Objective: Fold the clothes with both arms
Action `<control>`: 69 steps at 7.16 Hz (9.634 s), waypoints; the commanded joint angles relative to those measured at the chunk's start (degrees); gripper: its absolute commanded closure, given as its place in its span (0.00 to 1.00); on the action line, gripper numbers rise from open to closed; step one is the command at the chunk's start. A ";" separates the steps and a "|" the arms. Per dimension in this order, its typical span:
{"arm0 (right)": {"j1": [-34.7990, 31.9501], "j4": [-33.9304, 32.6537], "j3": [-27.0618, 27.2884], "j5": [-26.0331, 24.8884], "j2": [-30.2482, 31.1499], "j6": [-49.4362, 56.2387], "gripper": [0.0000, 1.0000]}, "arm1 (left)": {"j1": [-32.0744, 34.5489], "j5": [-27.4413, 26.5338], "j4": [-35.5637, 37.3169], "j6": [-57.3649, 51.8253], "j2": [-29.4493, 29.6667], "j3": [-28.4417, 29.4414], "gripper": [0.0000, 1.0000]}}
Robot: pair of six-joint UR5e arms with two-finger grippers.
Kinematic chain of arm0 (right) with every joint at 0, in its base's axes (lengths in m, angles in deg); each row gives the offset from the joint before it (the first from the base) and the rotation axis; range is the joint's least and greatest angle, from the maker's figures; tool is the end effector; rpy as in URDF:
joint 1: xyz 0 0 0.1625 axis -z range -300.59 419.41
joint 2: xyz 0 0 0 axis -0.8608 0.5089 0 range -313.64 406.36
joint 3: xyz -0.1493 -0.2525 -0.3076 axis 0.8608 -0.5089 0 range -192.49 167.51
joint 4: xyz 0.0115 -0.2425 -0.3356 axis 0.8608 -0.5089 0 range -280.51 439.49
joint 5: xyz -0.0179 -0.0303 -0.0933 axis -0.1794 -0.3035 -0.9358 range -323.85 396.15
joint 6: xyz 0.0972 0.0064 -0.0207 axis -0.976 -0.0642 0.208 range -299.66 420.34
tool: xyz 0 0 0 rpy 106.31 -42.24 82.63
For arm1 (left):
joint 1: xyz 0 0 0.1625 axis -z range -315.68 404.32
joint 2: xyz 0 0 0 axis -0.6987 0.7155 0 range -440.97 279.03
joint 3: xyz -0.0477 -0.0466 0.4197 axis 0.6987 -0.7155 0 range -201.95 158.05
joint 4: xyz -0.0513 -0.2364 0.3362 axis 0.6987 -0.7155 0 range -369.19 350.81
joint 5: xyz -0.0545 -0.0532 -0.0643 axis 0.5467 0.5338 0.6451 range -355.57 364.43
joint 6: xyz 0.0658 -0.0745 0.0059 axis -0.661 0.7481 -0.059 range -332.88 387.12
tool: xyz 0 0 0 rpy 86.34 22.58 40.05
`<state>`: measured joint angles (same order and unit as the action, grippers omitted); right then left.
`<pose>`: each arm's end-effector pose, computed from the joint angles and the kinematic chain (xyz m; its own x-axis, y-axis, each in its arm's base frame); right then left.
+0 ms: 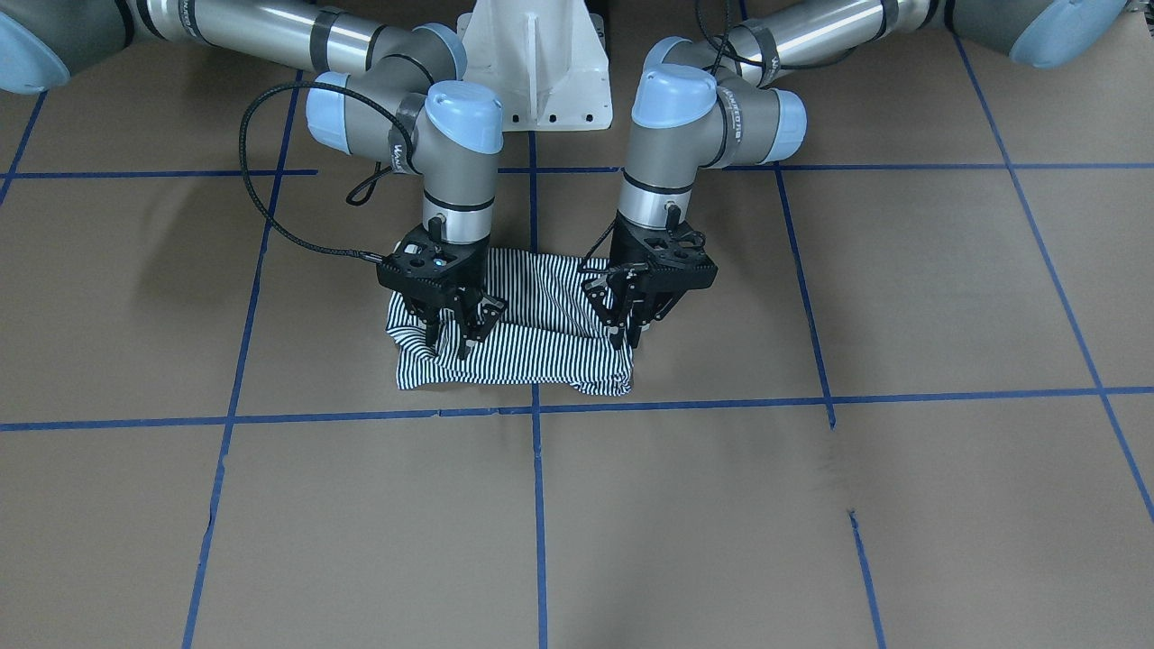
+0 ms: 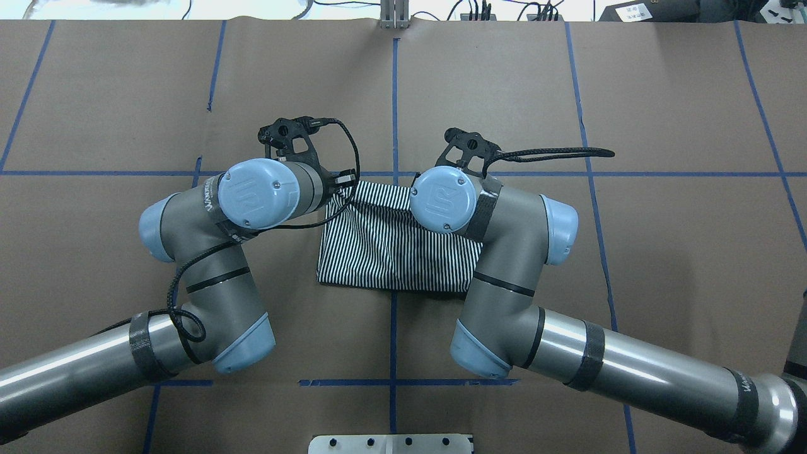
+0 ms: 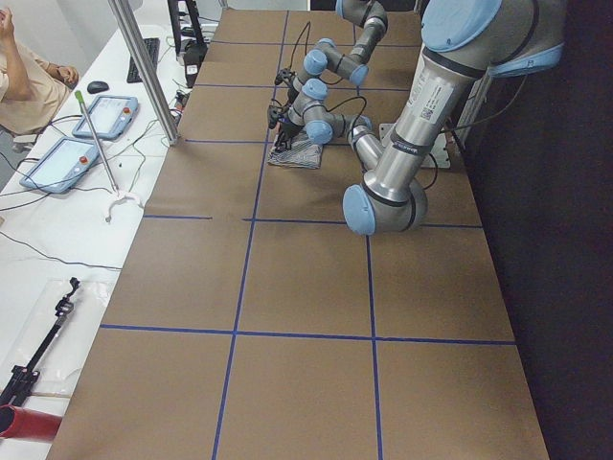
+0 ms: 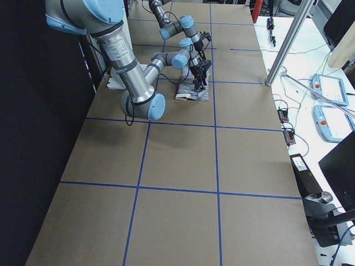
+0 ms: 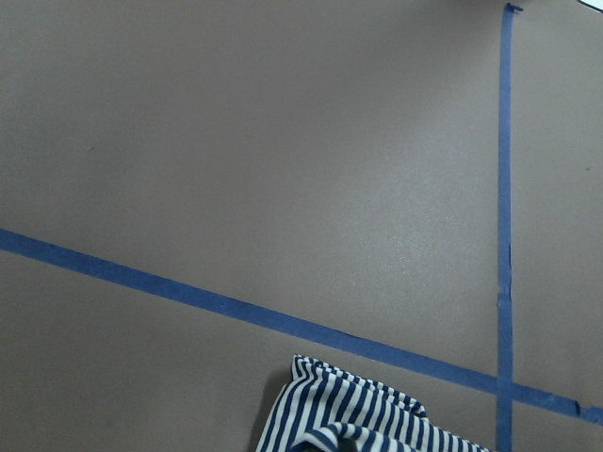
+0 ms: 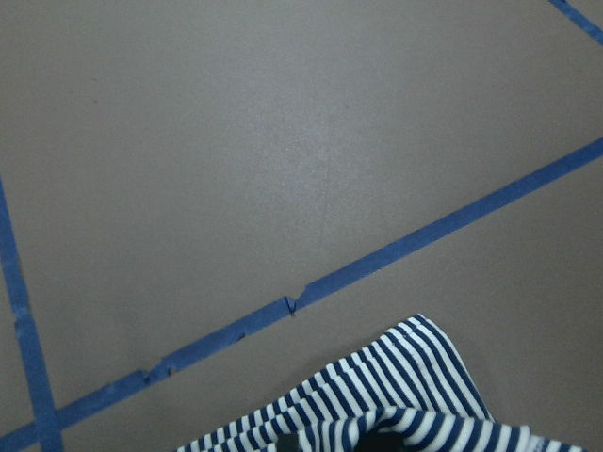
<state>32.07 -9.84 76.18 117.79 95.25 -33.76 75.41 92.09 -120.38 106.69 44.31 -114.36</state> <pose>-0.5723 -0.4623 0.2422 0.6358 0.4083 0.6550 -0.5850 0.8085 0.0639 0.5221 -0.4752 0.2358 0.5343 -0.1109 -0.8380 0.4567 0.8721 0.1758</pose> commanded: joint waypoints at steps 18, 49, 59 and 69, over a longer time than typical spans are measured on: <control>-18.89 6.71 -16.08 17.32 -5.04 40.84 0.00 | 0.12 5.96 0.54 -3.65 4.41 7.71 0.00; -10.26 6.45 -5.26 15.78 -0.29 27.01 0.00 | 14.87 17.37 -8.70 -26.84 0.34 10.17 0.00; -49.20 -4.46 23.31 43.78 48.30 83.46 0.00 | 44.66 31.01 8.62 -69.21 -42.98 -23.91 0.00; -61.69 -4.54 17.33 52.92 54.55 91.90 0.00 | 54.60 48.66 9.58 -71.81 -43.80 -8.06 0.00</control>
<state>-29.60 -14.38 93.50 170.72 149.78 58.25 129.97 140.85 -111.10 36.68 0.53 -122.73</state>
